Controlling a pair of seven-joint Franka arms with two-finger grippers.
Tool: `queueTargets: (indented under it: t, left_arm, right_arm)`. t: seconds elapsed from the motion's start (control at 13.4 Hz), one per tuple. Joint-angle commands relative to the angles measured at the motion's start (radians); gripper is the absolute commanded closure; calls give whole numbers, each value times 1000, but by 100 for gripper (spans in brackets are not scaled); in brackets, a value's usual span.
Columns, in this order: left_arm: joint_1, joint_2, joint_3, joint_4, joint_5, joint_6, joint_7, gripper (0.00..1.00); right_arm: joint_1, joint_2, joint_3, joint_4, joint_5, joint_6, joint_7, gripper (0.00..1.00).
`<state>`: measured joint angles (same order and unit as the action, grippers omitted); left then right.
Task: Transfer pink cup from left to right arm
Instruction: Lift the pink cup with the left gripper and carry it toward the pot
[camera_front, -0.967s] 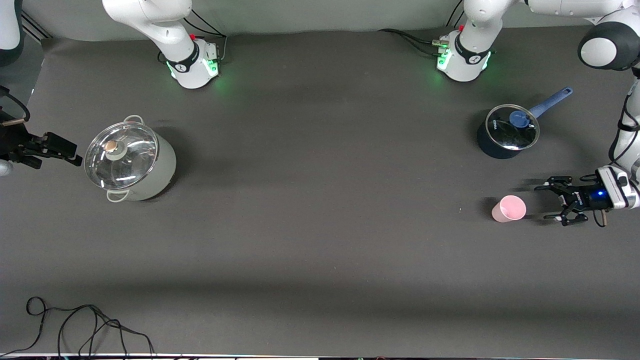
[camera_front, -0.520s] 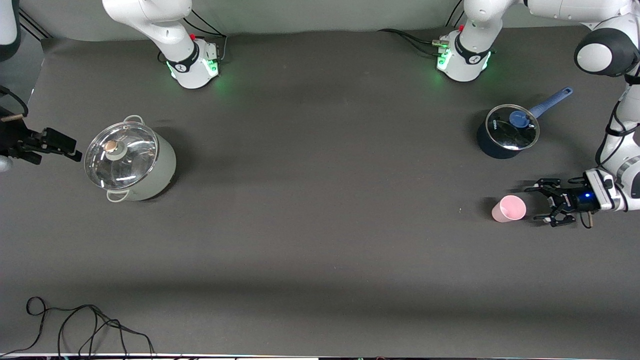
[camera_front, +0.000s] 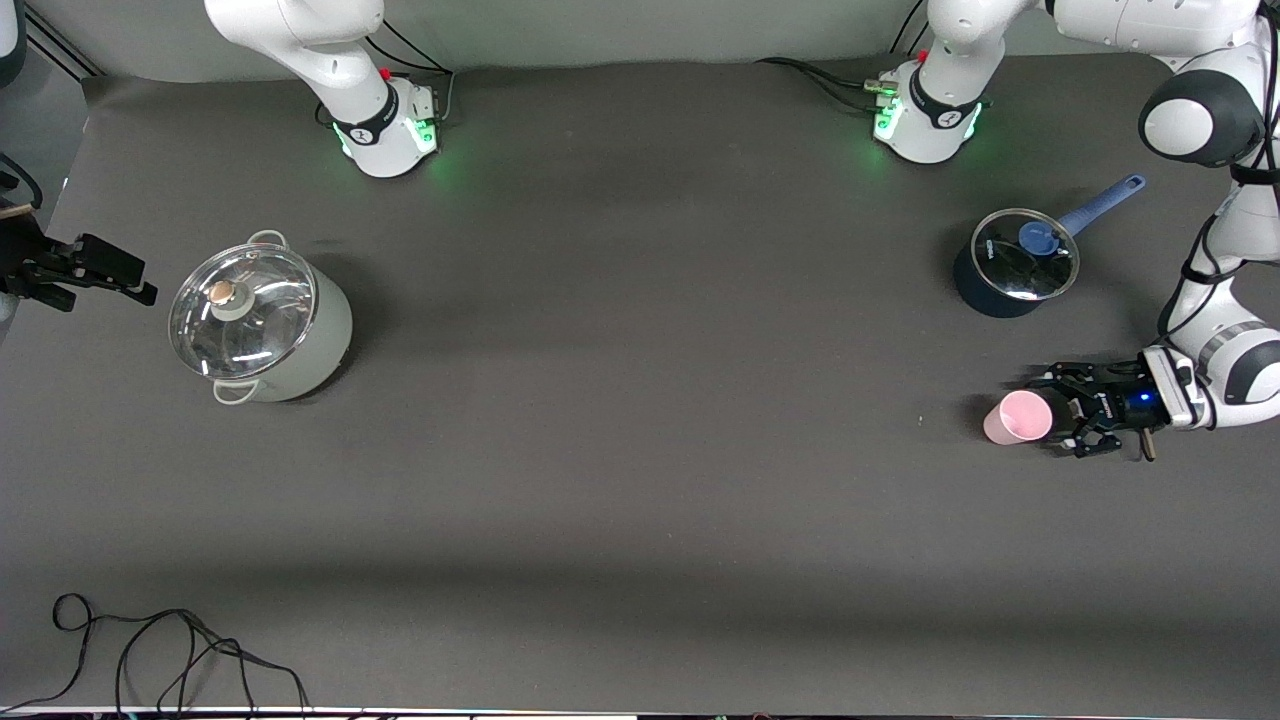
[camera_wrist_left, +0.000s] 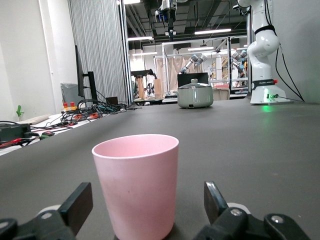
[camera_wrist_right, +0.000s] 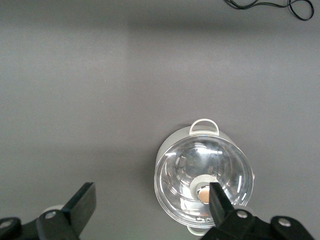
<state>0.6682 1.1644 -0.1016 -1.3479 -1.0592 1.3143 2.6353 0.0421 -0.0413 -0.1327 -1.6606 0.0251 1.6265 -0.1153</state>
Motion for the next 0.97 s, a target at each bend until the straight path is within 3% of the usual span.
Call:
queueTargets:
  t: [0.0,0.89]
  left_arm:
    - [-25,37,-7,26,-41,17,18,1]
    - [-101,57,-9,16,-111,85,38,2]
  right_arm:
    - [2,1,-5,5,-8,-8,-46,0]
    - [2,3,-5,5,-8,-8,-46,0]
